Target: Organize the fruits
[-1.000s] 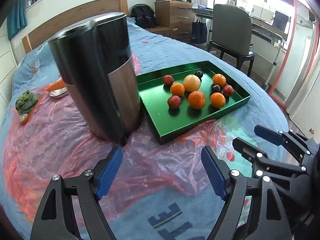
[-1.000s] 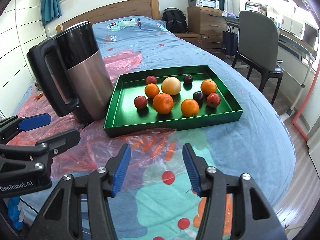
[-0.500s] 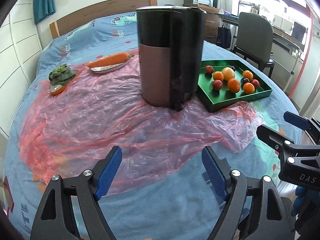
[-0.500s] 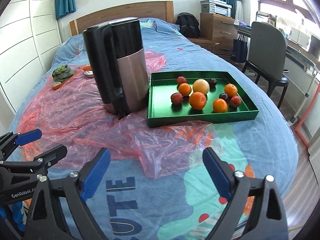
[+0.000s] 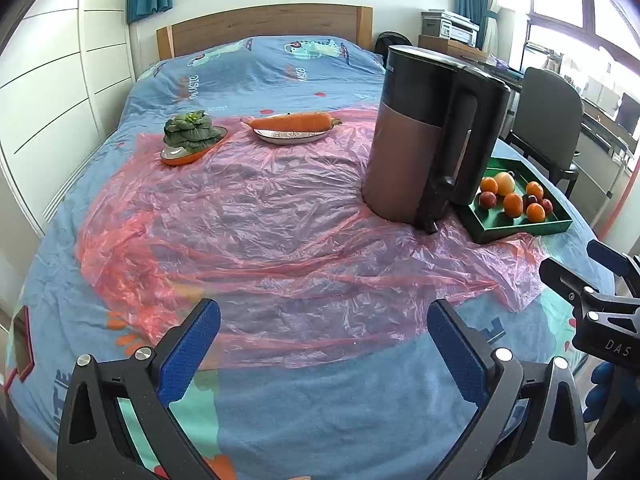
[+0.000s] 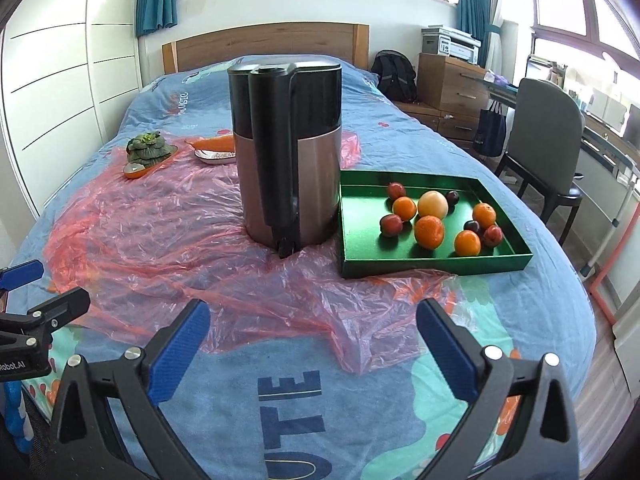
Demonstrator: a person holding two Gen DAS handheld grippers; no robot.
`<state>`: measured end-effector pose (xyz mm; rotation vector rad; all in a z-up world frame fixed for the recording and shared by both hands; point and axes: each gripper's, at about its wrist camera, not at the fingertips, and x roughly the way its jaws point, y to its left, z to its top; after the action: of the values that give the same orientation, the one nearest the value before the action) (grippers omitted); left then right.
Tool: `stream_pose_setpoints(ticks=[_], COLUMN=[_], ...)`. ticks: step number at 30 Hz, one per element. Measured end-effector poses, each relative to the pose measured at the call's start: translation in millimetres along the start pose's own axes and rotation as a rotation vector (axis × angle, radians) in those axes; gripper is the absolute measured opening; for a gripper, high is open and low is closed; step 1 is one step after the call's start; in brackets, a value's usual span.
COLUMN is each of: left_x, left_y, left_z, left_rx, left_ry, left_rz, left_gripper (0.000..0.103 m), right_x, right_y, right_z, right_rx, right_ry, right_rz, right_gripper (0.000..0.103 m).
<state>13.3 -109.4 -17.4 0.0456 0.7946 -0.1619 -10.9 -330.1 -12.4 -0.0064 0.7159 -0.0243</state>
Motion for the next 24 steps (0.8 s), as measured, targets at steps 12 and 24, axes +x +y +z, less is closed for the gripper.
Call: stream_pose_setpoints(ticks=[12, 24], left_x=[-13.3, -13.5], left_y=[13.4, 10.7], left_z=[1.3, -0.8], left_rx=[-0.065, -0.052], left_ry=[-0.029, -0.035], left_rz=[0.013, 0.018], left_gripper=[0.102, 0.102], right_x=[-3.6, 2.0], right_y=[6.5, 4.5], right_z=[6.0, 2.3], right_rx=[-0.029, -0.026], right_ry=[-0.034, -0.025], right_rz=[-0.008, -0.003], right_gripper=[0.103, 0.103])
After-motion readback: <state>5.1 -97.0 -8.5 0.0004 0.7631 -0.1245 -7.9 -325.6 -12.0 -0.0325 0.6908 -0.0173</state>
